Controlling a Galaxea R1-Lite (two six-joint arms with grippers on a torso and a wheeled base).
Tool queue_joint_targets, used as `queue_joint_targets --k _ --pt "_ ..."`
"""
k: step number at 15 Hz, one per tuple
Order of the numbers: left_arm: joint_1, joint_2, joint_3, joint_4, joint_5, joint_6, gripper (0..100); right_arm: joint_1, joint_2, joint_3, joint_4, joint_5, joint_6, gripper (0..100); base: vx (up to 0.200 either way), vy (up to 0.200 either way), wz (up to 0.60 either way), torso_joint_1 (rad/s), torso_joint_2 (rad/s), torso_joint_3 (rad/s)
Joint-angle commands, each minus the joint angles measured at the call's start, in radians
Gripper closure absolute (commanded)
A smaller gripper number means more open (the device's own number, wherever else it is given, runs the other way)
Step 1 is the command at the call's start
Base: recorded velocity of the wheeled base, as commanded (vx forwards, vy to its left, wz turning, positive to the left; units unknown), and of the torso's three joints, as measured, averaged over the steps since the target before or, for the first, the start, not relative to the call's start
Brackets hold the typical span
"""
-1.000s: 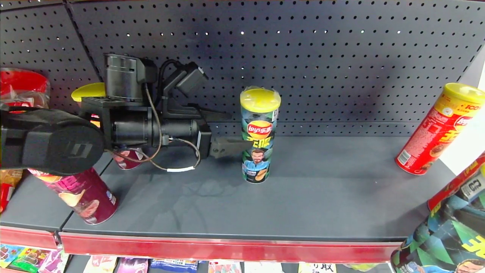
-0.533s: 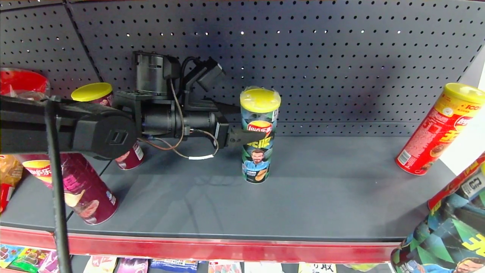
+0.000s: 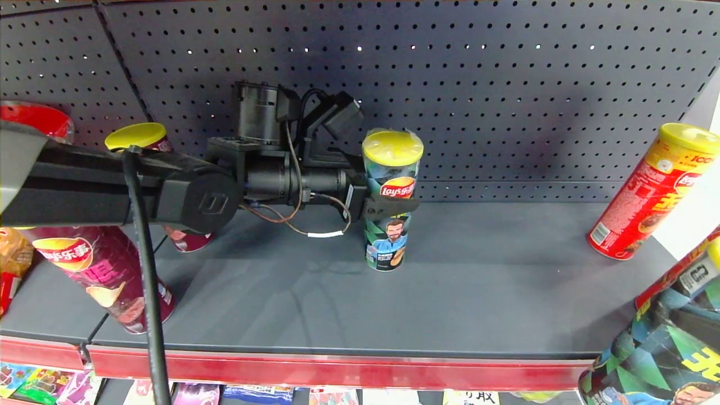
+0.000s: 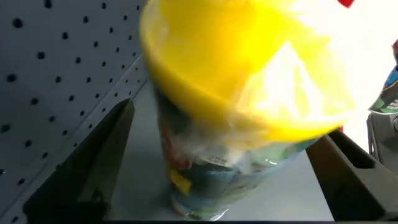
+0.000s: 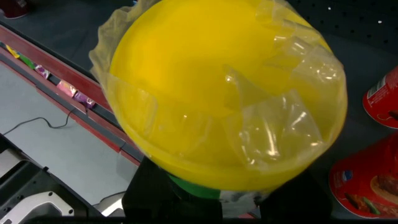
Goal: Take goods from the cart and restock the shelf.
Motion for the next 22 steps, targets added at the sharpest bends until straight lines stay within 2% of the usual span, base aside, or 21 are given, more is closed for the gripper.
queue_joint_targets --k 1,5,6,9,12,13,17,19,22 --pt "-0.005 -0.003 0.005 -0.001 0.001 -0.001 0 0.000 0.010 -0.002 -0.010 0.000 0.000 100 0.000 0.000 0.00 0.000 0.00 0.000" --pt "-0.019 -0.009 0.005 0.001 0.018 -0.001 0 0.000 0.013 0.003 -0.013 0.000 0.000 100 0.000 0.000 0.00 0.000 0.00 0.000" --pt "-0.029 -0.003 0.001 0.001 0.044 -0.001 0 0.000 0.015 0.003 -0.013 0.000 0.001 100 0.000 0.000 0.00 0.000 0.00 0.000" --pt "-0.048 0.002 -0.002 0.002 0.074 -0.034 0 -0.001 0.015 0.006 -0.013 0.000 0.003 100 0.000 0.000 0.00 0.000 0.00 0.000" --pt "-0.063 0.022 -0.004 -0.001 0.091 -0.040 0 -0.001 0.015 0.006 -0.013 0.000 0.003 100 0.000 0.000 0.00 0.000 0.00 0.000" --pt "-0.061 0.030 -0.002 -0.002 0.094 -0.040 100 -0.001 0.013 0.004 -0.013 0.000 0.003 100 0.000 0.000 0.00 0.000 0.00 0.000" --pt "-0.068 0.008 0.024 0.006 0.082 -0.044 100 -0.001 0.013 0.004 -0.013 0.000 0.003 100 0.000 0.000 0.00 0.000 0.00 0.000" --pt "-0.066 -0.030 0.074 0.006 0.067 -0.044 100 -0.001 0.013 0.004 -0.013 0.000 0.003 100 0.000 0.000 0.00 0.000 0.00 0.000" --pt "-0.046 -0.124 0.197 0.004 0.008 -0.044 100 -0.001 0.013 0.000 -0.013 0.000 0.003 100 0.000 0.000 0.00 0.000 0.00 0.000"
